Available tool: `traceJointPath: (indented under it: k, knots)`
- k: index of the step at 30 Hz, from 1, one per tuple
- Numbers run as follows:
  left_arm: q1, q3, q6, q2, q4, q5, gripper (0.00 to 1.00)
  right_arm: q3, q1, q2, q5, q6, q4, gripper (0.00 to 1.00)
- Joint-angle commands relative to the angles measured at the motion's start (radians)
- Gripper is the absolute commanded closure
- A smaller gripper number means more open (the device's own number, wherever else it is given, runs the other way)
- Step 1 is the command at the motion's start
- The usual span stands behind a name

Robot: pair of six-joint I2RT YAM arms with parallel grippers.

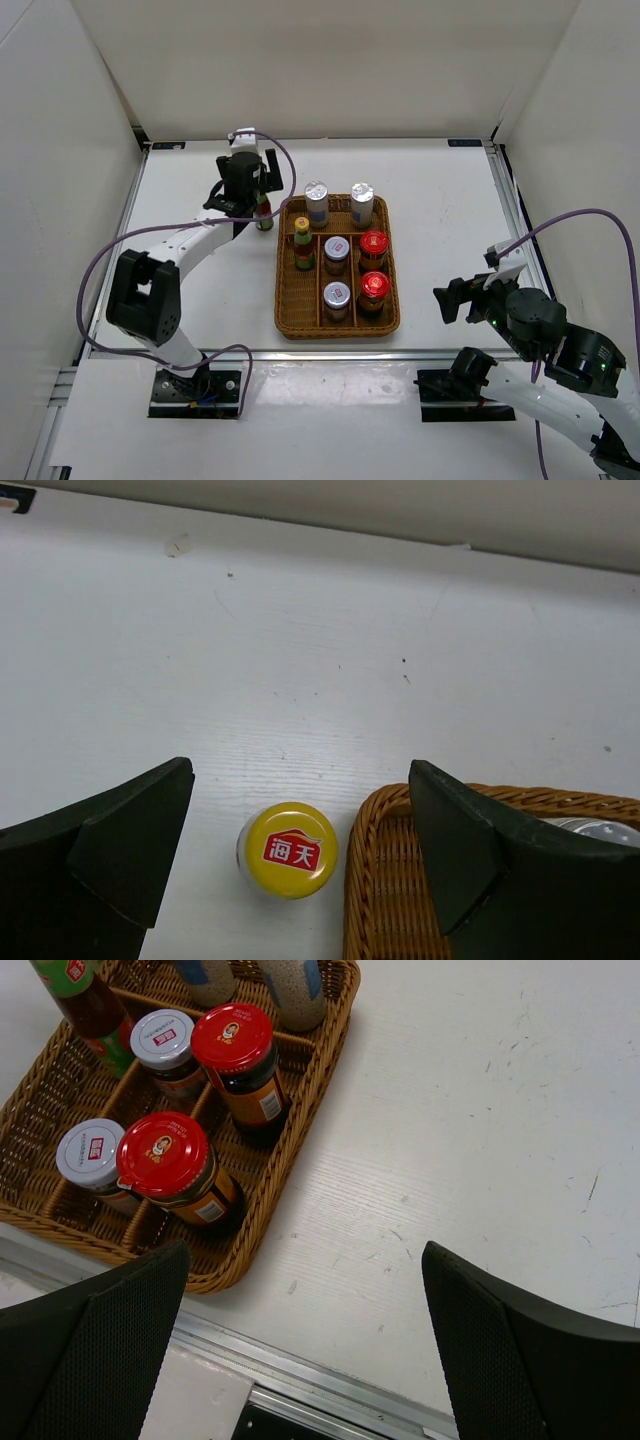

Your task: Organize the condiment bottles

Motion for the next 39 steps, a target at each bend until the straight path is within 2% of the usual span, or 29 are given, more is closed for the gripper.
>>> traceJointPath:
  k: [1,5,6,8,11,12,16,21,25,27,31,35,39]
  knots:
    - [-0.001,-0.018,-0.003,0.010,0.057,0.049,0.00,-0.007,-0.005,-0.010,0.006,-0.016,0.040,0.00]
    - [-0.001,-0.018,-0.003,0.053,0.035,0.049,0.16,-0.007,-0.005,-0.001,0.006,-0.016,0.040,0.00]
    - [-0.001,-0.018,-0.003,0.053,0.026,0.049,0.25,-0.007,-0.005,-0.001,0.006,-0.016,0.040,0.00]
    - [-0.001,-0.032,-0.016,0.053,0.015,0.049,0.31,-0.007,-0.005,-0.001,0.006,-0.016,0.040,0.00]
    - [-0.001,-0.044,-0.016,0.028,0.005,0.038,0.50,-0.007,-0.005,-0.001,0.006,-0.016,0.040,0.00]
    - [-0.001,-0.044,-0.016,0.019,-0.006,0.038,0.66,-0.007,-0.005,-0.001,0.006,-0.016,0.040,0.00]
    - [-0.001,0.048,0.033,-0.051,-0.128,0.004,0.88,-0.007,-0.005,-0.001,0.006,-0.016,0.040,0.00]
    - [-0.011,0.151,0.069,-0.188,-0.259,-0.025,0.88,-0.007,-0.005,0.008,0.006,-0.016,0.040,0.00]
    - [-0.046,0.163,0.119,-0.384,-0.316,0.047,0.88,-0.007,-0.005,0.008,0.006,-0.016,0.040,0.00]
    - [-0.075,0.163,0.131,-0.438,-0.397,0.075,0.88,-0.007,-0.005,0.008,0.006,-0.016,0.040,0.00]
    - [-0.182,0.047,0.078,-0.644,-0.457,0.099,0.88,-0.007,-0.005,0.008,0.006,-0.016,0.040,0.00]
    - [-0.268,-0.082,0.017,-0.783,-0.457,0.122,0.88,-0.007,-0.005,0.008,0.006,-0.016,0.040,0.00]
    - [-0.343,-0.179,0.006,-0.832,-0.422,0.165,0.88,-0.007,-0.005,0.017,-0.003,-0.016,0.040,0.00]
